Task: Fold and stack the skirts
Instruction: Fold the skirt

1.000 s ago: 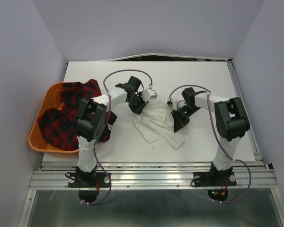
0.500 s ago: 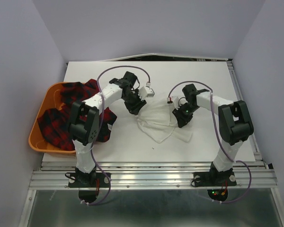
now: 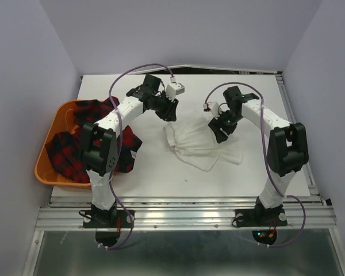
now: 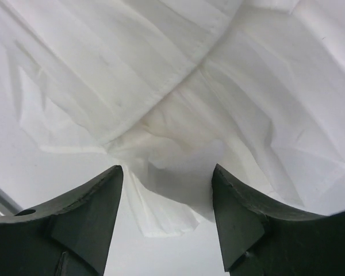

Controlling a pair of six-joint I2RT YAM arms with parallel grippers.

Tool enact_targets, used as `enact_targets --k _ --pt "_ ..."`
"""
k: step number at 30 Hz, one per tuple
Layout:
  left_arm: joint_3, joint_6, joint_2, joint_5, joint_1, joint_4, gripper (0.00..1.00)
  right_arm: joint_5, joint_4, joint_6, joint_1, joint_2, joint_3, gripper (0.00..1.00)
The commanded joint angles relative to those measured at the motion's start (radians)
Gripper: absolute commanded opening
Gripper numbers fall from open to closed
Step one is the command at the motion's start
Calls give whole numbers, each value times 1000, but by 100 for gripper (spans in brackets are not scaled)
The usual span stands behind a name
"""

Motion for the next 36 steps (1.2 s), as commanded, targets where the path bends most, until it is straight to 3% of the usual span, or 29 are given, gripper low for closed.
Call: enact_targets --k 1,7,13,17,23,30,36 --pt "-48 -110 23 49 -15 100 35 -99 -91 -11 -1 -95 93 67" --pt "-42 -180 108 26 -28 80 28 -113 86 106 -1 -77 130 60" --pt "-53 -225 163 -49 -26 80 25 -157 151 138 -1 155 293 51" --pt "-32 -239 200 -97 -6 69 24 -110 178 115 -1 229 250 49" --pt "-62 -234 180 -37 -9 74 24 37 272 111 -1 294 178 47" --pt "-272 -155 91 -66 -126 132 24 77 353 153 -1 414 334 48" --pt "-312 -56 16 -45 -282 109 24 -28 330 212 -1 471 516 49"
